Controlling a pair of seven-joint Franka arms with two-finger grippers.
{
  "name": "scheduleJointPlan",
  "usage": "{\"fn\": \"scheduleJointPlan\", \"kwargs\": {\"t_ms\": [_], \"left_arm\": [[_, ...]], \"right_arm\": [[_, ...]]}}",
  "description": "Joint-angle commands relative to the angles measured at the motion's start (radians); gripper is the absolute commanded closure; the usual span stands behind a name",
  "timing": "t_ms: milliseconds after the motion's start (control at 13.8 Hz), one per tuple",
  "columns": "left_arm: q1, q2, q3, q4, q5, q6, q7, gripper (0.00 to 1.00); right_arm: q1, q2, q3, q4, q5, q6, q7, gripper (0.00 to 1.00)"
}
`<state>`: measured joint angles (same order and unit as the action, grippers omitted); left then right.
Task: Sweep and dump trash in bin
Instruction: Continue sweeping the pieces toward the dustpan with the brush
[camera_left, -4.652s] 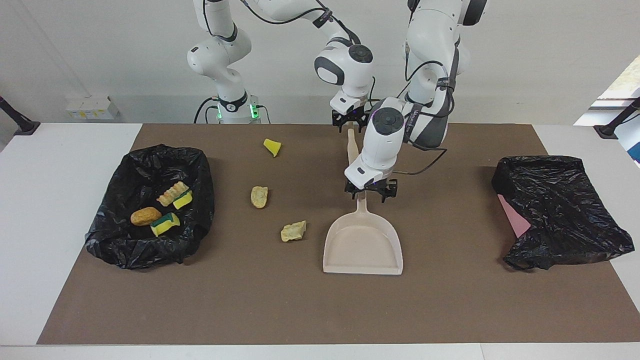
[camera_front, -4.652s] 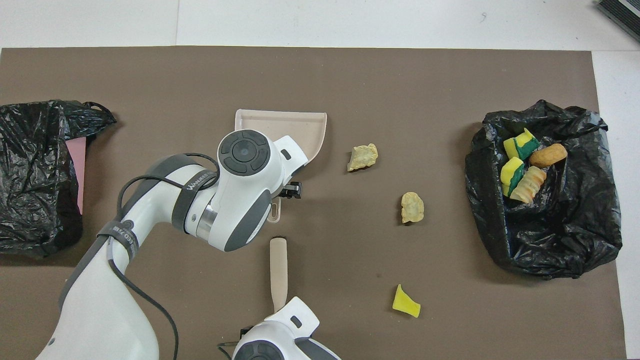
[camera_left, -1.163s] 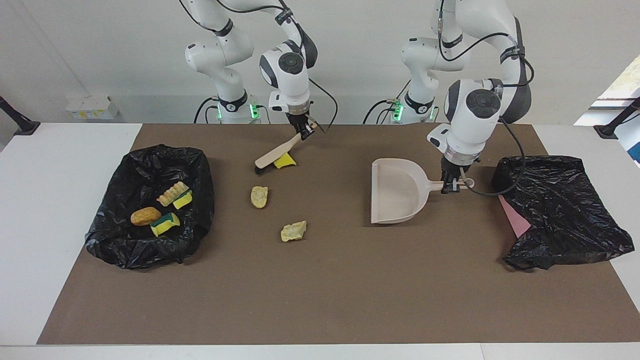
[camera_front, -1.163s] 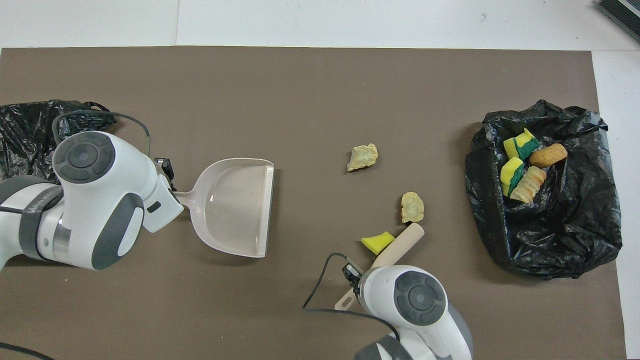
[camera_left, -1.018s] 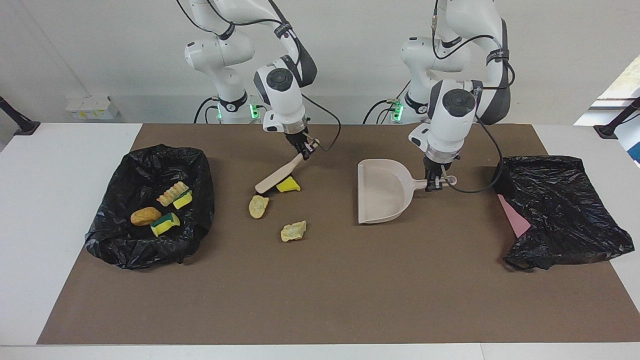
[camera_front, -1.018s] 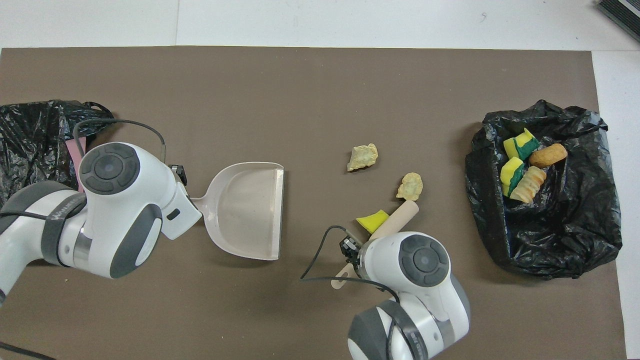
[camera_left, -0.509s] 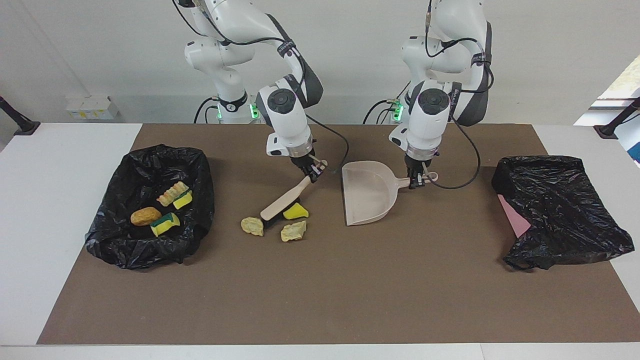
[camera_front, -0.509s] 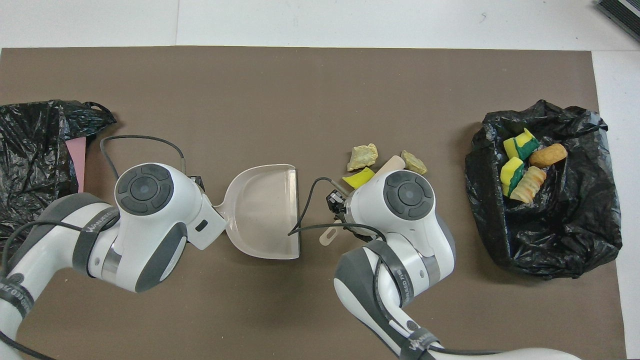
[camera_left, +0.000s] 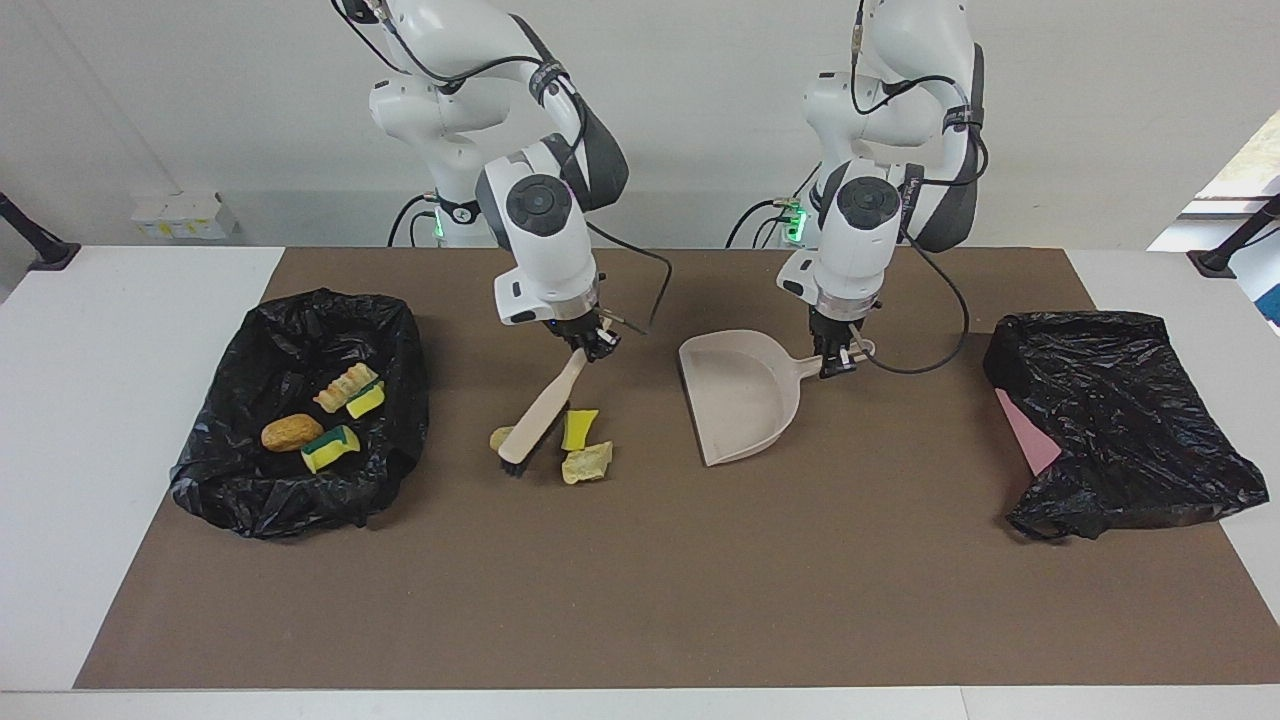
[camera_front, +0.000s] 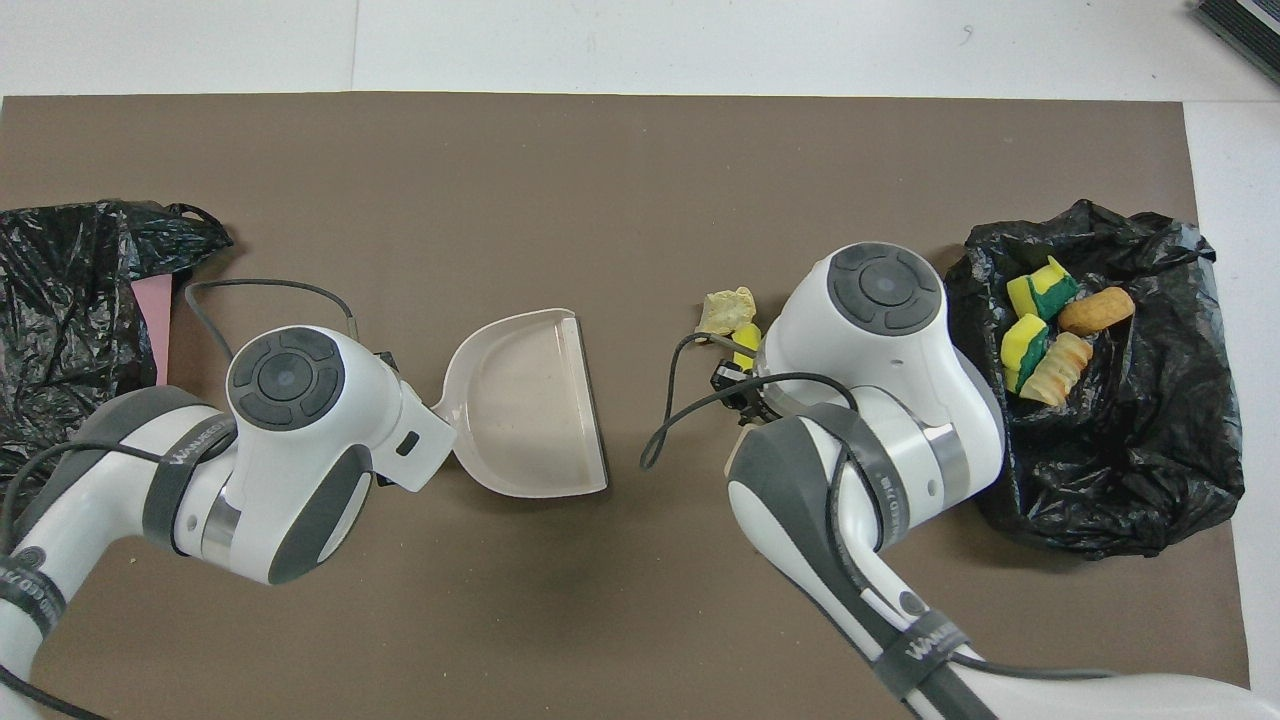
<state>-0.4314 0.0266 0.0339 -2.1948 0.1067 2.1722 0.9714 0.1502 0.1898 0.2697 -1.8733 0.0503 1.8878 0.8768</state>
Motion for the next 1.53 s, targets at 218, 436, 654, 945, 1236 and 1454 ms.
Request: {"fn": "scheduleJointPlan", "kwargs": {"t_ms": [218,436,654,945,1236,1454], "left_arm": [[-0.055,-0.051,0.009,-0.039,0.097,-0.012,-0.164,1.00],[-0.085,-0.040,0.008,-0.049,0.145,-0.019,-0.262,1.00],[-0.087,-0.037,0.007,-0.051,0.166,-0.020,-0.287,1.00],[-0.087,-0.039,0.007,-0.052,0.166,-0.028,-0.290,1.00],[-0.086,-0.039,0.007,-0.052,0.166,-0.023,-0.290,1.00],[-0.075,-0.037,0.006,-0.057,0.166,-0.011,-0.287,1.00]], "right_arm": [[-0.147,-0.082,0.011,-0.124,-0.070,-0.017,-0.364,1.00],[-0.185,-0.122,0.009,-0.225,-0.082,0.037,-0.533,1.00],[-0.167,-0.113,0.014,-0.256,-0.096,0.060,-0.532,1.00],[-0.059,-0.011,0.016,-0.186,-0.078,0.117,-0.446,1.00],[0.064,0.077,0.017,-0.090,-0.012,0.157,-0.374,1.00],[0.173,0.074,0.020,-0.090,0.098,0.194,-0.308,1.00]]}}
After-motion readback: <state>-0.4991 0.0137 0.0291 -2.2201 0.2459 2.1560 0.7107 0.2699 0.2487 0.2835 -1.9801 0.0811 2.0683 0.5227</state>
